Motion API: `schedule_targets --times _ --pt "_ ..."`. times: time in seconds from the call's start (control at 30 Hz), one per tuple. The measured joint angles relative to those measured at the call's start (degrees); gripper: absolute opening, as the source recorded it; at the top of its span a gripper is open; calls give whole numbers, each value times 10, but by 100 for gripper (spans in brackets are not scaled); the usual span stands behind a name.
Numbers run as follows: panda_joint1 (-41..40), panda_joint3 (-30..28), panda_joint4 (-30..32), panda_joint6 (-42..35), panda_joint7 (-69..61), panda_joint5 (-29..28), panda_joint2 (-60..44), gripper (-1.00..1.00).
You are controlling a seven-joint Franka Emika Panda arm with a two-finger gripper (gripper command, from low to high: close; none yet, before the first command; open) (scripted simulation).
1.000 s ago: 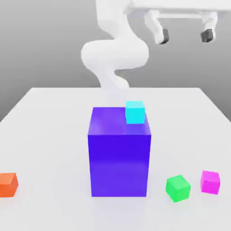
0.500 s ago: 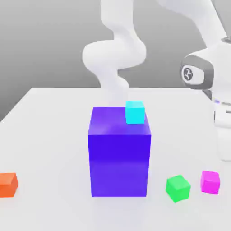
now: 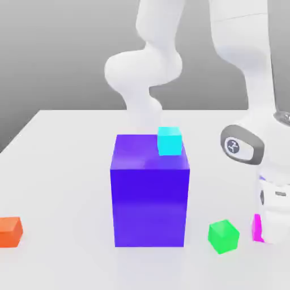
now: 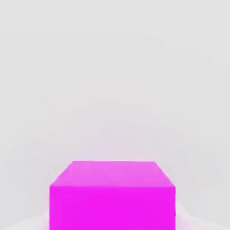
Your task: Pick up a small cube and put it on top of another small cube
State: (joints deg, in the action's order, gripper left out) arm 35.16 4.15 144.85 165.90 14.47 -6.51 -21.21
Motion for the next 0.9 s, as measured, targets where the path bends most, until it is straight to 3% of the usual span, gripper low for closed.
schedule_targets --times 0.2,0.7,0.9 --pt "-24 19 24 -78 -57 26 103 -100" --pt "-121 -1 85 -137 -515 61 224 -100" --pt "-126 0 85 -67 -546 57 154 -100"
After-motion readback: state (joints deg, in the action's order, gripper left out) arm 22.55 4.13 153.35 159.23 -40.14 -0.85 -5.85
